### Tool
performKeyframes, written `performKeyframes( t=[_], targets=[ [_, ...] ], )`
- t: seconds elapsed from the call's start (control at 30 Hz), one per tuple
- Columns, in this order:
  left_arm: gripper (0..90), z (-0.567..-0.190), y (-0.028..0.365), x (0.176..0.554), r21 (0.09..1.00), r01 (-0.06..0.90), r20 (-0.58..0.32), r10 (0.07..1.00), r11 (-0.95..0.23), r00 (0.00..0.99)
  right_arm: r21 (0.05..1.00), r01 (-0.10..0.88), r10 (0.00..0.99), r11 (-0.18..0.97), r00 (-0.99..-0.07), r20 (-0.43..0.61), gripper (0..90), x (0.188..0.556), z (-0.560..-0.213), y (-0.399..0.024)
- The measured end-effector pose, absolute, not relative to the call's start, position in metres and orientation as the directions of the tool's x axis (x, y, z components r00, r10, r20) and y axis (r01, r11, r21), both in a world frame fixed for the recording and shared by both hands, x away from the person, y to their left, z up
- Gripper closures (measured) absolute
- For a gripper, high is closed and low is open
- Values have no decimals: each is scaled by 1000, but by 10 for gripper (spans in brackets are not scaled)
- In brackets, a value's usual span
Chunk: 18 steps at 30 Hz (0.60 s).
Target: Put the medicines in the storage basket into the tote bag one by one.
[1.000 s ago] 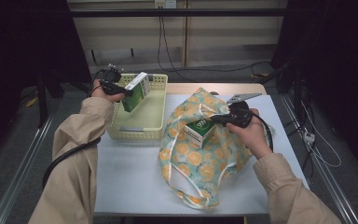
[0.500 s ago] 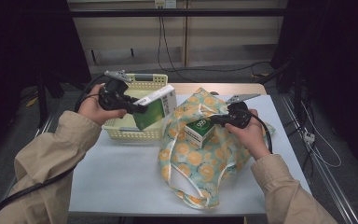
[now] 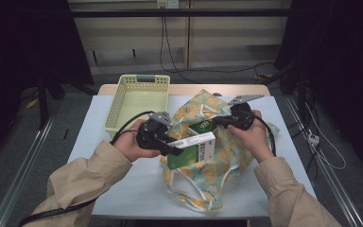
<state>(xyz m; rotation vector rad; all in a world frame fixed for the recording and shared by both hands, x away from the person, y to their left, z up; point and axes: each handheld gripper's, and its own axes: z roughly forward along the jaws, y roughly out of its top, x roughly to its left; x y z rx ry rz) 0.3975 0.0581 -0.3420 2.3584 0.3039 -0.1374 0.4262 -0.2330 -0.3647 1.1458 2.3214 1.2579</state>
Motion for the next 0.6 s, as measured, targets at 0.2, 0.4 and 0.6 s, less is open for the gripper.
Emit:
performKeyframes(
  t=[0.2,0.4,0.6],
  targets=[
    [624,-366,31,396,643,268,-180,199,-718,963,800,513,740,312,-659,135,900,426,-364,-231],
    [624,-378,7,403,638,303,-152,270,-708,951,802,510,740,311,-659,132,900,424,-363,-231],
    [624,-385,-14,415,662,339,-132,340,-668,931,809,502,744,305,-656,126,900,422,-356,-236]
  ],
)
